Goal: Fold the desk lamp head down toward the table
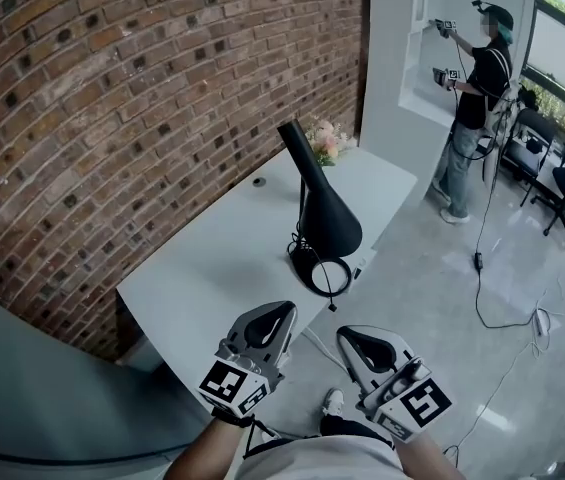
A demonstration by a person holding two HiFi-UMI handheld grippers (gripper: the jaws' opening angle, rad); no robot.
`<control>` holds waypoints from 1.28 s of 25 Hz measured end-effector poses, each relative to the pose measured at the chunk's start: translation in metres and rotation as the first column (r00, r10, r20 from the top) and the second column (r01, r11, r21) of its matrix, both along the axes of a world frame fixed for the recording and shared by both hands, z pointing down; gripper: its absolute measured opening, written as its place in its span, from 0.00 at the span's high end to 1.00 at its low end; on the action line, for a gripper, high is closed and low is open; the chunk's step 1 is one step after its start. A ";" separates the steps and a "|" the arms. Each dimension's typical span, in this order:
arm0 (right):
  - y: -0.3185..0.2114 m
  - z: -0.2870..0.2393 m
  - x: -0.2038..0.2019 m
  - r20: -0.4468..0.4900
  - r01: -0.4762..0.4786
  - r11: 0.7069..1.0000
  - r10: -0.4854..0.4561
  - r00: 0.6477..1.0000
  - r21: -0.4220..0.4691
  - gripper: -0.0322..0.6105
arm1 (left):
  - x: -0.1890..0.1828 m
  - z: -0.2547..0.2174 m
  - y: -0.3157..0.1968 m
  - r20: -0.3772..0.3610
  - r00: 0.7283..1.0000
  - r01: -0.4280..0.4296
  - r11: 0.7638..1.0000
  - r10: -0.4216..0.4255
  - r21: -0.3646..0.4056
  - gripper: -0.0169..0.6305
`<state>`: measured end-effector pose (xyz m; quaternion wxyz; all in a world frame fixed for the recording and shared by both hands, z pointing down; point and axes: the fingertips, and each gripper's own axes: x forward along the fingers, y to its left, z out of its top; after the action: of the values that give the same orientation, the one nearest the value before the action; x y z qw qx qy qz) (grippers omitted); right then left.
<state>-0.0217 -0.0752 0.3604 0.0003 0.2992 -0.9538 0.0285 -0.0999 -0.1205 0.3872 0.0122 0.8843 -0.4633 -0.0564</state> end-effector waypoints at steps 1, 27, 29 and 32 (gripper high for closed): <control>0.001 0.000 0.000 0.000 -0.006 1.000 0.006 1.000 0.002 0.92 | -0.002 0.000 0.001 -0.001 1.000 0.005 1.000 -0.005 0.000 0.95; -0.001 -0.002 0.002 -0.018 -0.200 0.977 0.202 0.979 0.077 0.92 | -0.040 -0.018 0.036 0.018 0.989 0.145 0.988 -0.146 0.059 0.96; -0.002 -0.004 0.005 -0.018 -0.213 0.973 0.215 0.976 0.083 0.92 | -0.039 -0.019 0.037 0.017 0.989 0.146 0.987 -0.147 0.063 0.96; -0.002 -0.006 0.007 -0.016 -0.230 0.970 0.232 0.973 0.085 0.92 | -0.037 -0.020 0.040 0.011 0.990 0.137 0.988 -0.138 0.067 0.96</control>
<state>-0.0148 -0.0775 0.3546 -0.0032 0.4081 -0.9128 -0.0150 -0.1364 -0.0808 0.3673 -0.0246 0.8506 -0.5211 -0.0653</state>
